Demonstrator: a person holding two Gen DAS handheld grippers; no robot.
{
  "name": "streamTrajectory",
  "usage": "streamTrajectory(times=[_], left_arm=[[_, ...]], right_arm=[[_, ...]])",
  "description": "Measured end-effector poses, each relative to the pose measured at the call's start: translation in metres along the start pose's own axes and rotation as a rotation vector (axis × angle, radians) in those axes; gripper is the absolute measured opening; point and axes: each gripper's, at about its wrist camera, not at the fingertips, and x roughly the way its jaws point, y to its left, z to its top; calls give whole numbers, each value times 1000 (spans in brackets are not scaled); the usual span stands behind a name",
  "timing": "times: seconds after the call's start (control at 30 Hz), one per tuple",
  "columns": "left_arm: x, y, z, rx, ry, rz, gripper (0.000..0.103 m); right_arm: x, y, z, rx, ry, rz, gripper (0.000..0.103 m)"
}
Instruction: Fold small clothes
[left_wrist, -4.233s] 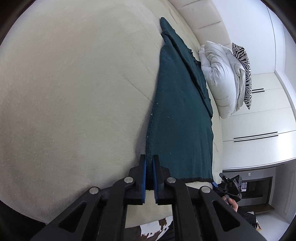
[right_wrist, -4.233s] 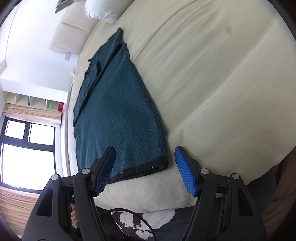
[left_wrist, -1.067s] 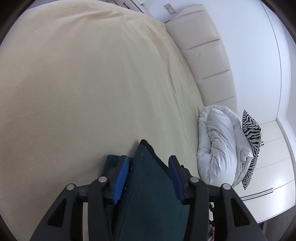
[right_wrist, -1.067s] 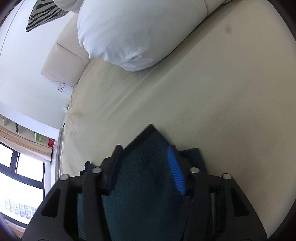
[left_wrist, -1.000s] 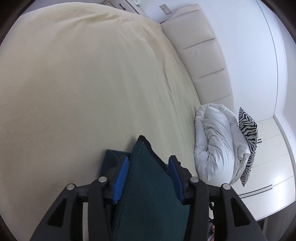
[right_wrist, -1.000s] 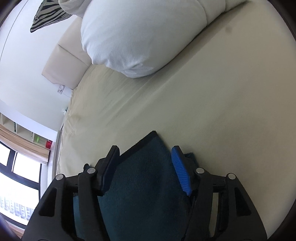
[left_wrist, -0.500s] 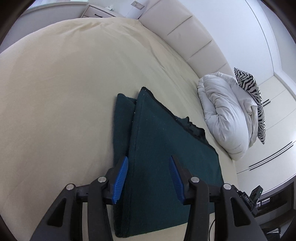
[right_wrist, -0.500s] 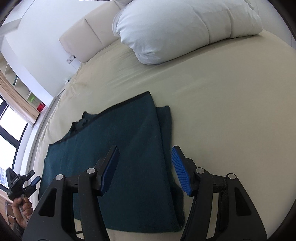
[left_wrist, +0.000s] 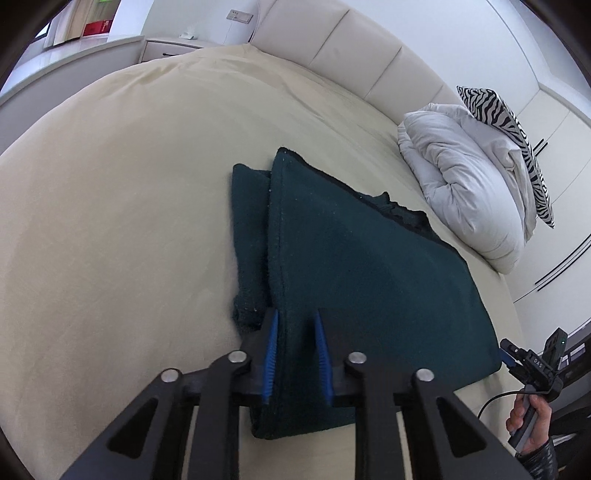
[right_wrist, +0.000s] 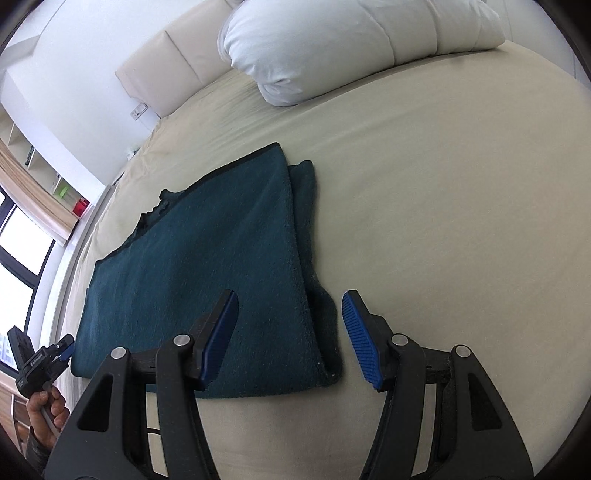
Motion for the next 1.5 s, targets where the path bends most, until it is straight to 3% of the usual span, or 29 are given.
streamTrajectory(times=[0.33,0.43,0.73,1.03,1.2,1.5], left_arm=[[0,8,-4,-32,20,4,20],[0,13,-3,-51,25,-7,8],[-6,20,-2,-74,25,-34,7],[-7,25,-3,-102,33,-54,7],[-10,22,0,-84,25,-53,6],[-14,27,-3,-76,27,-60,6]], right_arm=[[2,3,-7,-1,22,3,58],[5,4,-10,-19,42,-10,58],[9,0,-12,-18,48,-8,57],[8,5,-11,-51,38,-29,30],[3,0,-10,-29,28,-37,8],[-10,6,-16,-21,49,-13,5]])
